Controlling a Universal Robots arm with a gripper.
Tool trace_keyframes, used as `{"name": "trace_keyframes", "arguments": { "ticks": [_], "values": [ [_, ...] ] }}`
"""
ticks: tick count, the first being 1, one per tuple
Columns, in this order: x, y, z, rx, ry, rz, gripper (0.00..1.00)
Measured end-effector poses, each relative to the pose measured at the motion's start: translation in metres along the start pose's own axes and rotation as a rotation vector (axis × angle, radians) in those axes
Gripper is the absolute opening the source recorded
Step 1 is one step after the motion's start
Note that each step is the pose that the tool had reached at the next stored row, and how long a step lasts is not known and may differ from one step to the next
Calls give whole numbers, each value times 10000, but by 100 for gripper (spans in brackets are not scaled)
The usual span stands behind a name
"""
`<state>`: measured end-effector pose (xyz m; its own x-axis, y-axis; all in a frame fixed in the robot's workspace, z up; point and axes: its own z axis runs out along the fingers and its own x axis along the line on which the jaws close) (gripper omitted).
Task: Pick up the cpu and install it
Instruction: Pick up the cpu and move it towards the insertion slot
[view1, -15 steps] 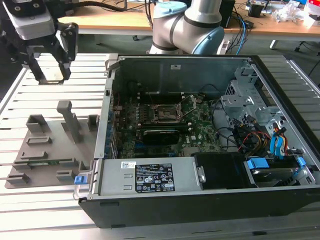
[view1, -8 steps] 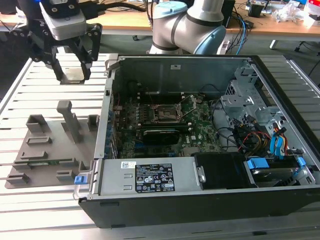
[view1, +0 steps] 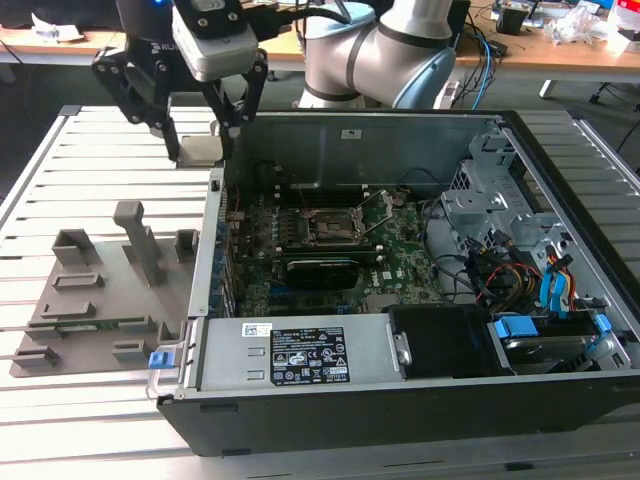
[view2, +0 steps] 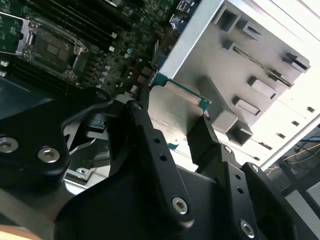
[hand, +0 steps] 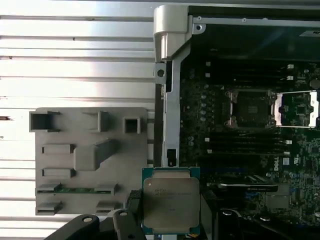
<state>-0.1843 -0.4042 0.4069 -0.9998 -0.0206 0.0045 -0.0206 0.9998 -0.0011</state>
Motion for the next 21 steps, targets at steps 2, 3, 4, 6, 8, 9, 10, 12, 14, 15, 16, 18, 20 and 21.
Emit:
{"name": "trace_keyframes", "arguments": {
  "ticks": [2, 3, 4, 6, 8, 9, 10, 12, 14, 15, 16, 18, 20, 21],
  "values": [
    [-81, -2, 0, 0, 10, 1, 55],
    [-107, -2, -1, 1, 14, 1, 55],
    [-145, -3, -1, 0, 19, -1, 55],
    [-260, -5, -1, -1, 38, 2, 55],
    [-364, -6, -1, -1, 55, 0, 55],
    [-382, -7, -1, -2, 60, 1, 55],
    [-425, -7, 0, -4, 75, 1, 55],
    [-486, -3, 3, -83, 95, 0, 55],
    [-520, 25, 11, -110, 107, 0, 55],
    [-536, 44, 16, -109, 114, 0, 55],
    [-560, 74, 25, -109, 123, -1, 55],
    [-587, 106, 36, -109, 138, -1, 55],
    [-635, 160, 62, -110, 166, -1, 55],
    [-653, 177, 73, -109, 180, 0, 55]
  ]
}}
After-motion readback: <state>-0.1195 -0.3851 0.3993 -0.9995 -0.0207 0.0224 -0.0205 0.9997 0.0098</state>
